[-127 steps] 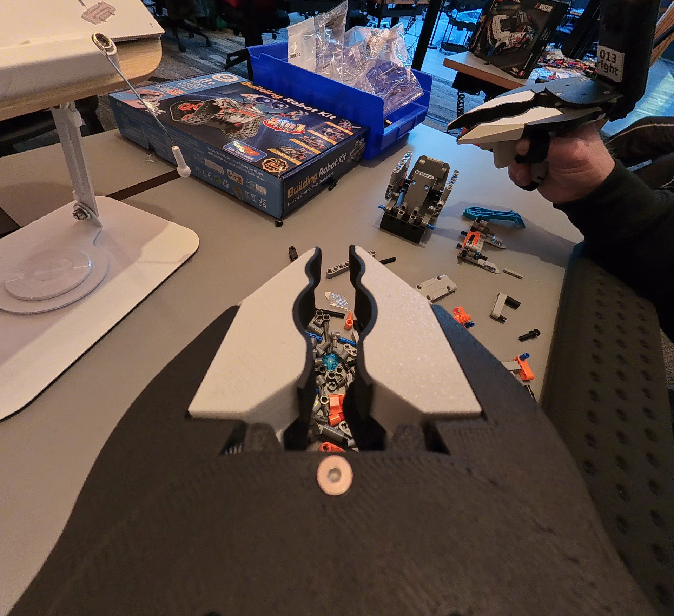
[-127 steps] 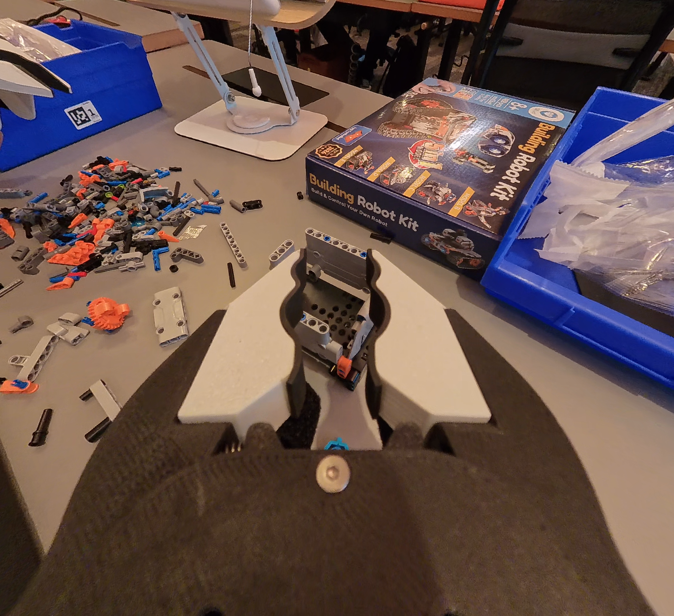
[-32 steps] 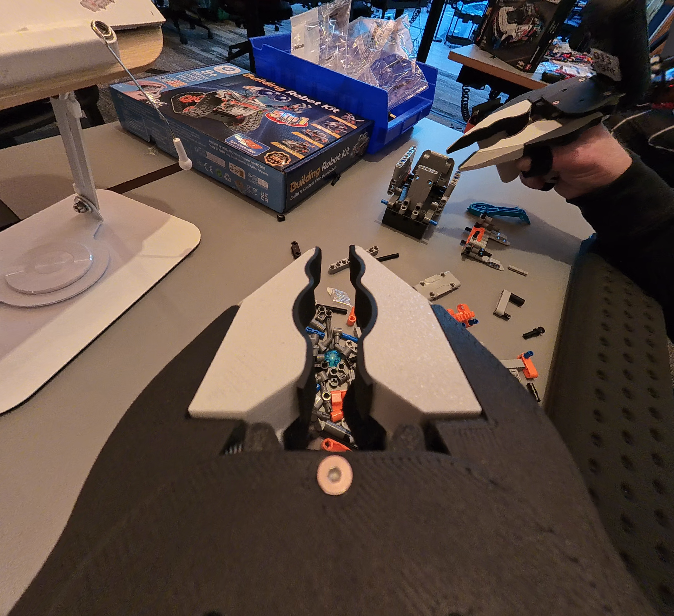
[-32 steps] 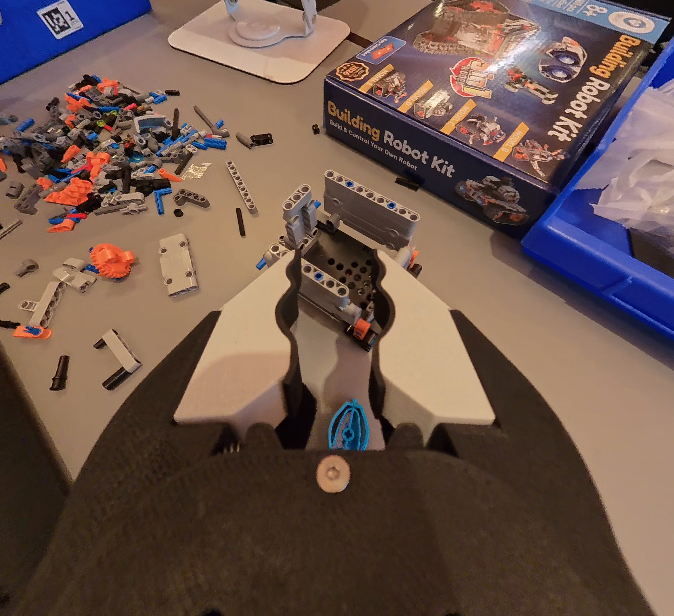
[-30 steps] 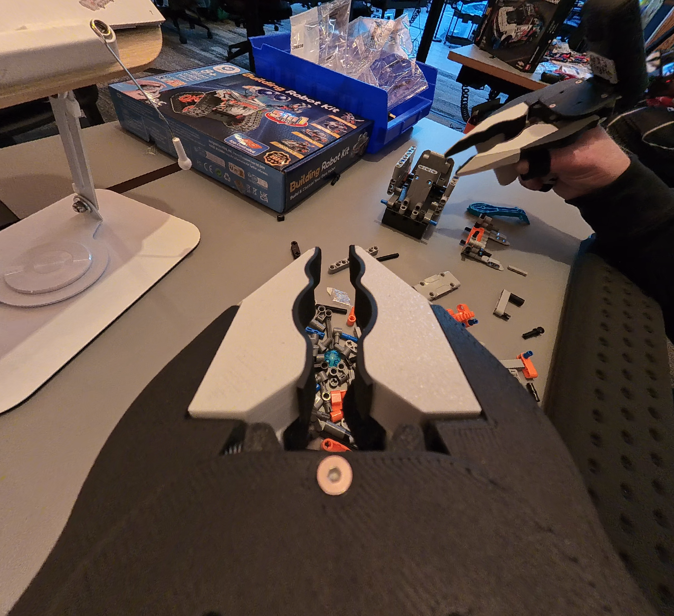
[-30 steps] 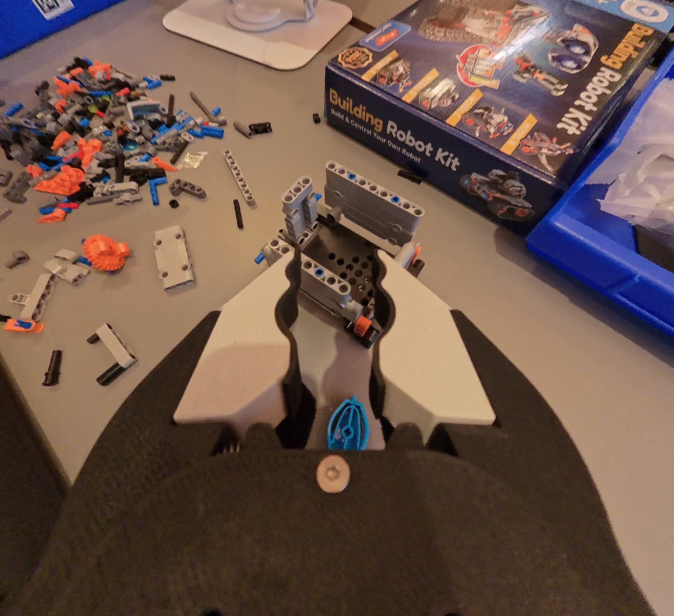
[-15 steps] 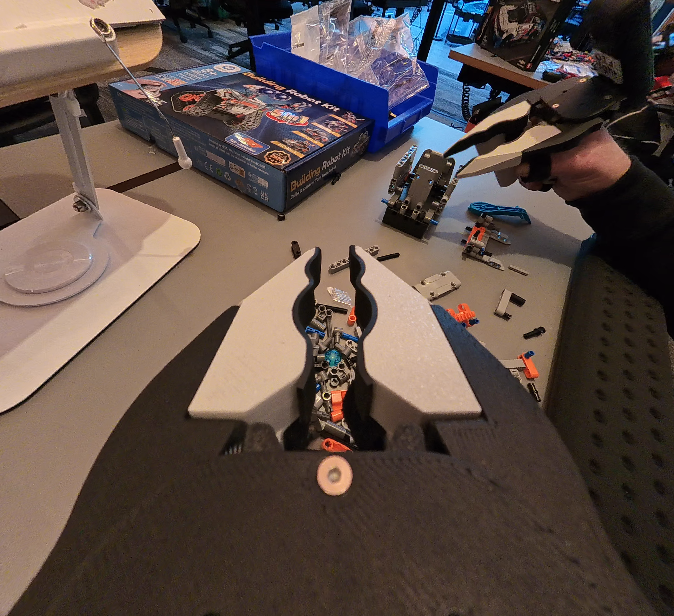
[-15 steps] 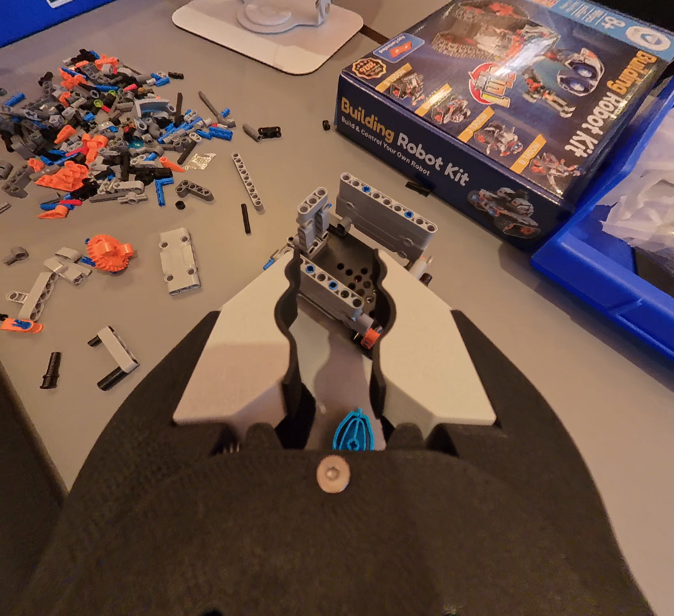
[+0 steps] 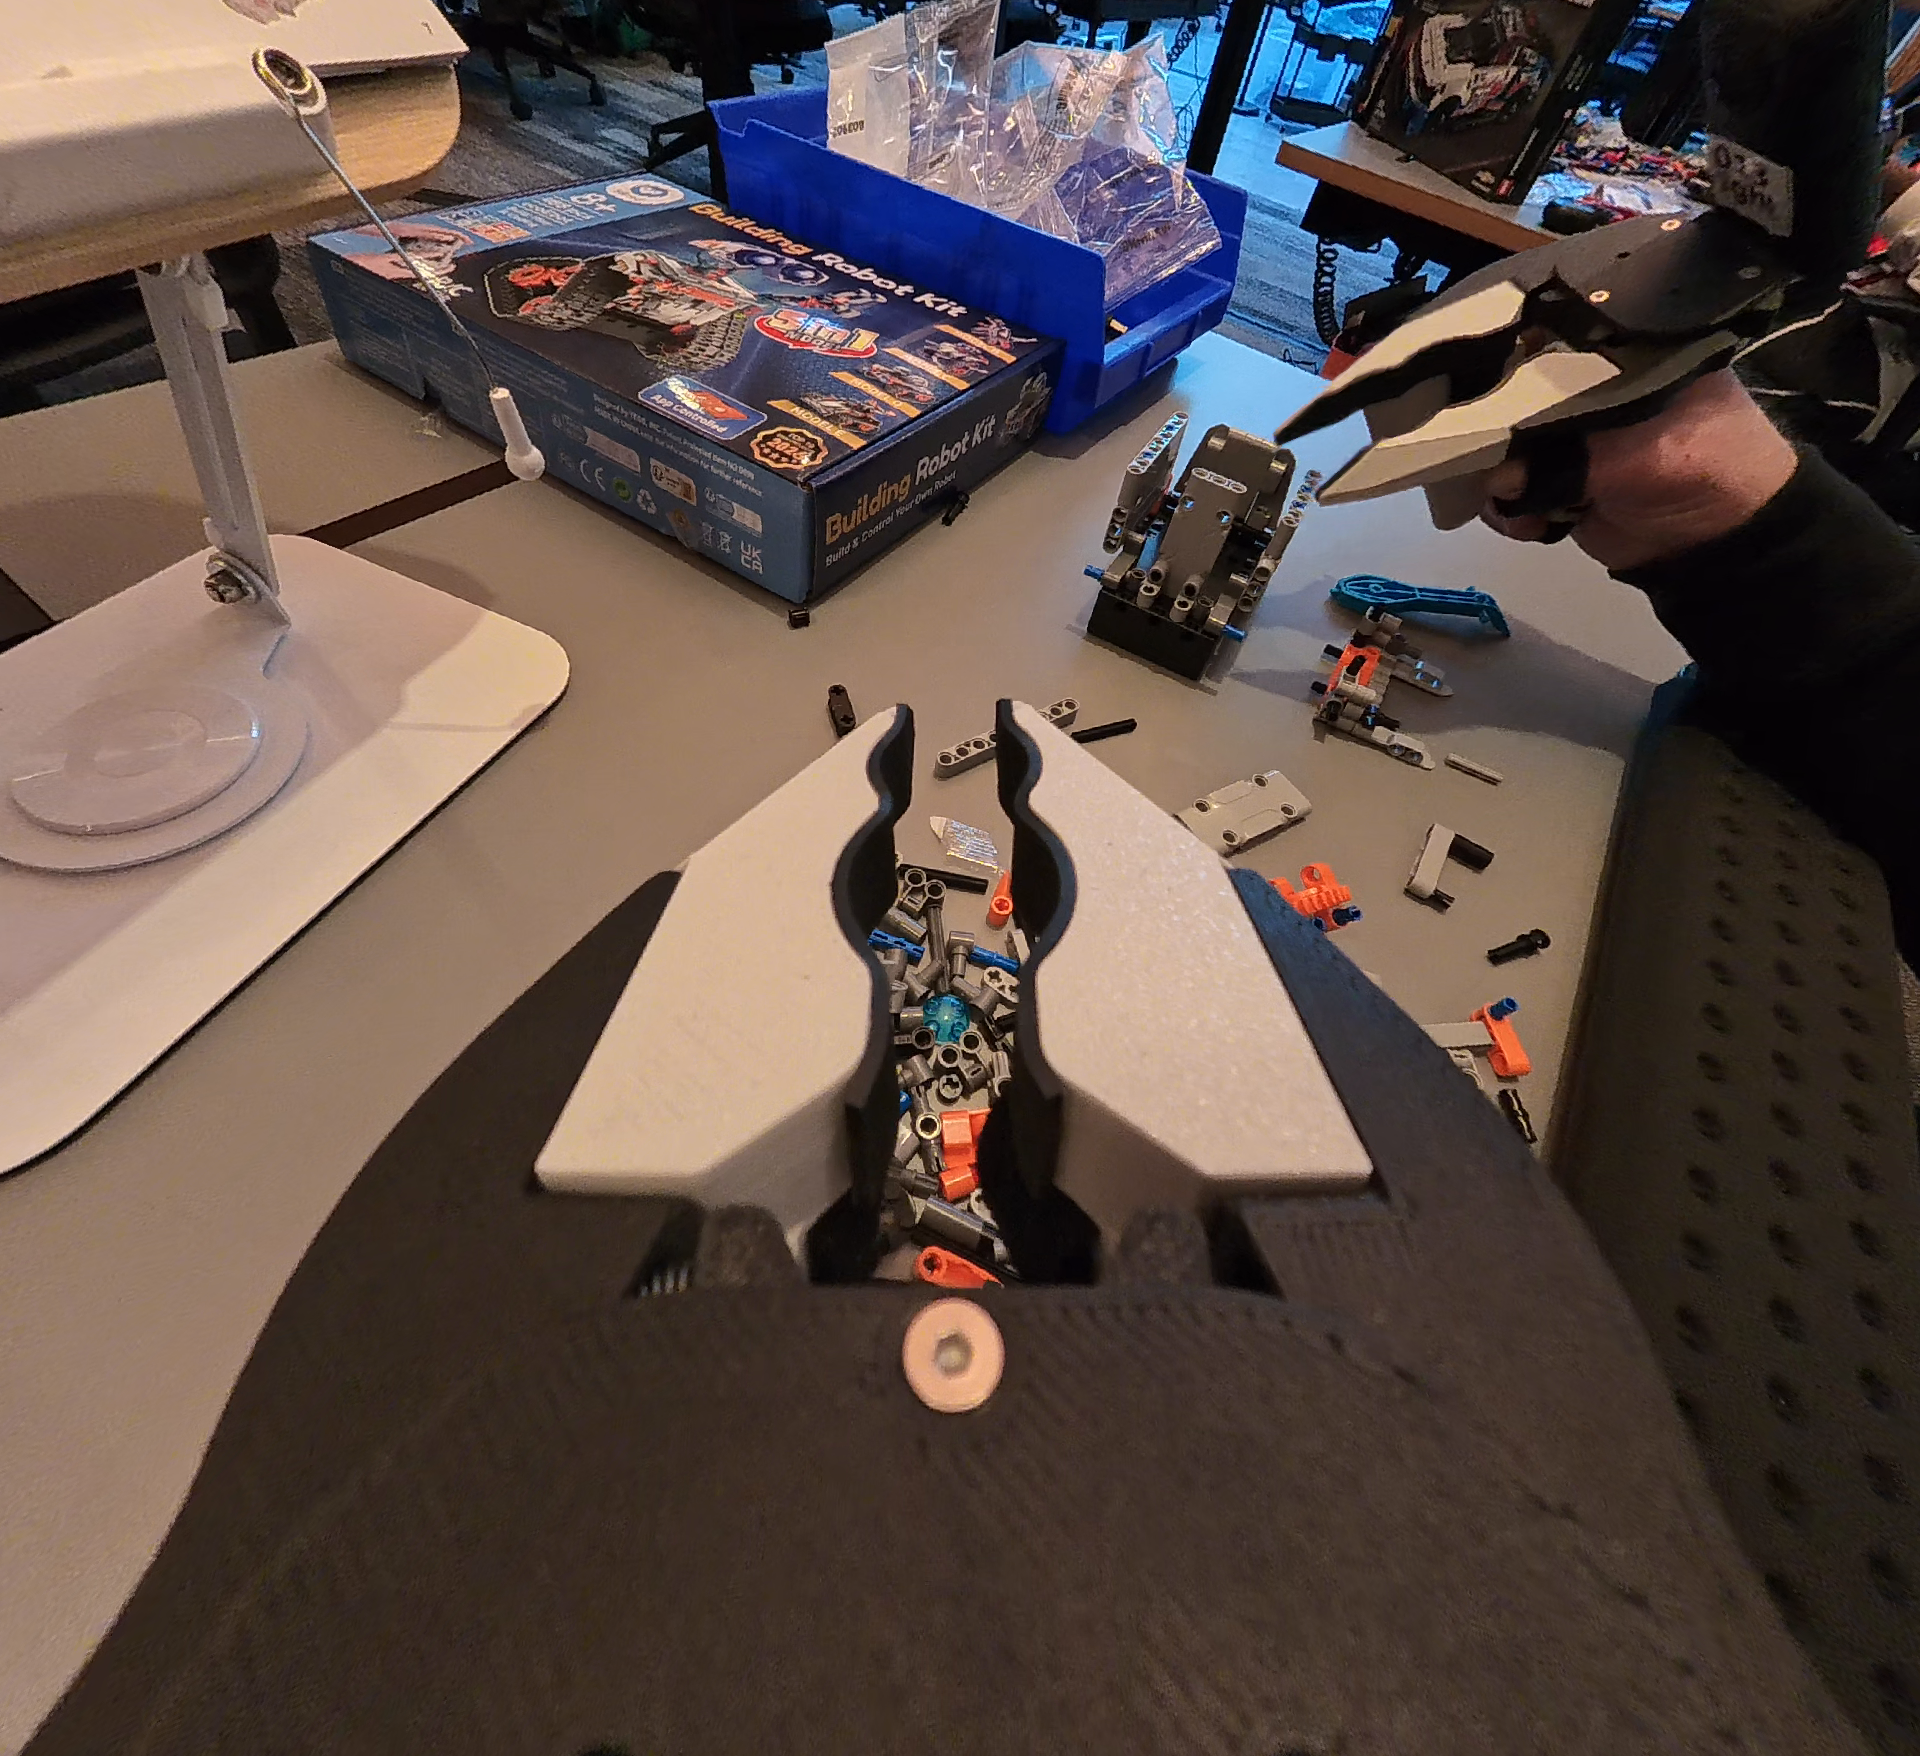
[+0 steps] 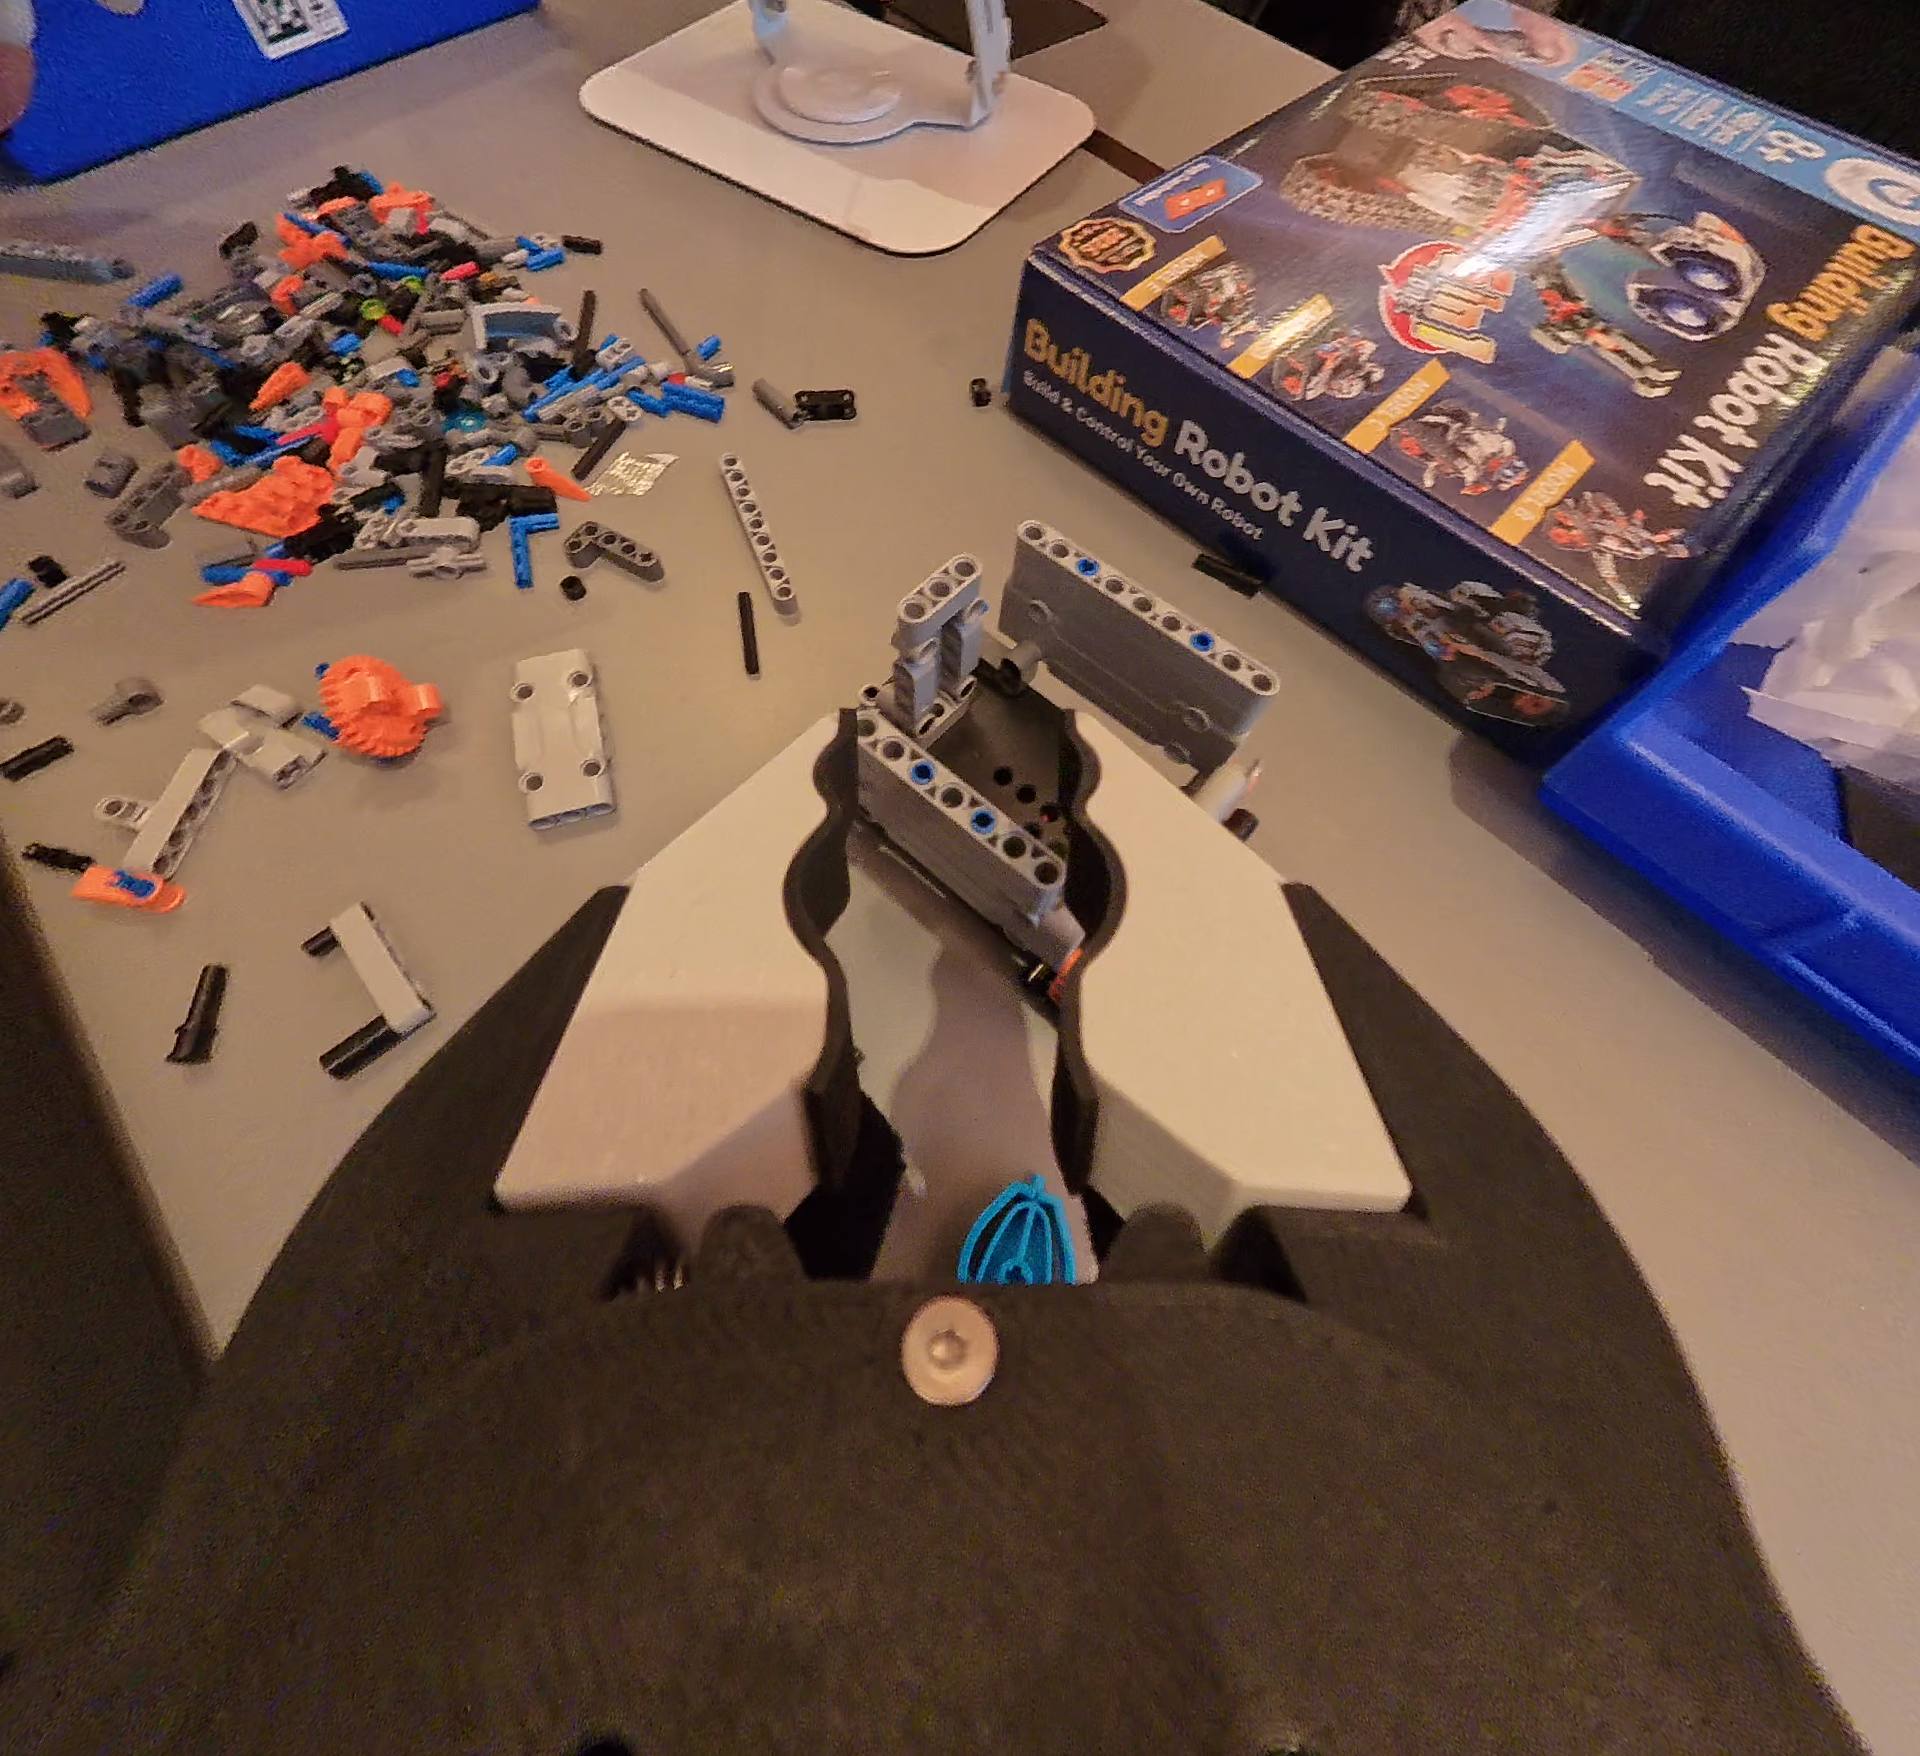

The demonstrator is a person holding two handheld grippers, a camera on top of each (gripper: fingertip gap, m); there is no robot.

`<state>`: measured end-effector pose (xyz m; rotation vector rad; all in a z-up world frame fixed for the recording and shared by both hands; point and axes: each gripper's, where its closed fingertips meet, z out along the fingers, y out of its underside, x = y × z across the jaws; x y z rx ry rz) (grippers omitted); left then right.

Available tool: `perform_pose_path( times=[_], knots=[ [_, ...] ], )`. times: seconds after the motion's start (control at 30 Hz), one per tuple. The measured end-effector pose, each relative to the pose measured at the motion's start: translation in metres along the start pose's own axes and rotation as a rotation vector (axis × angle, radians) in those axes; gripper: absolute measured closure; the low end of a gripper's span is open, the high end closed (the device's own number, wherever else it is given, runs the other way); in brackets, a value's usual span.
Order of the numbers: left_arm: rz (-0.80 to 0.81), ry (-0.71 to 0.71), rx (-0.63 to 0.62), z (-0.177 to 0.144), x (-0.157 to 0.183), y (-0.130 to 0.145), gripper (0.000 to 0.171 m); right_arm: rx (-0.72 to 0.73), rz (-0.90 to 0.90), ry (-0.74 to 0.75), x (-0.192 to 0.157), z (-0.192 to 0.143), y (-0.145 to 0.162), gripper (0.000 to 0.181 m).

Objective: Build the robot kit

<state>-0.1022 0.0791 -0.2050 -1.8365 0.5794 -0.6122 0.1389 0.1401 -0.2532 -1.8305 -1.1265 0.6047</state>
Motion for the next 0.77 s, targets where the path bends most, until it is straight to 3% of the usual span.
perform_pose_path(
  times=[0.2,0.77],
  knots=[
    [-0.002,0.012,0.007,-0.002,0.003,-0.002,0.159,-0.072,-0.054,-0.039,-0.008,0.010,0.015,0.158],
    [0.005,0.031,-0.024,0.003,0.007,0.004,0.158,-0.069,-0.098,-0.070,-0.020,0.015,0.012,0.167]
  ],
)
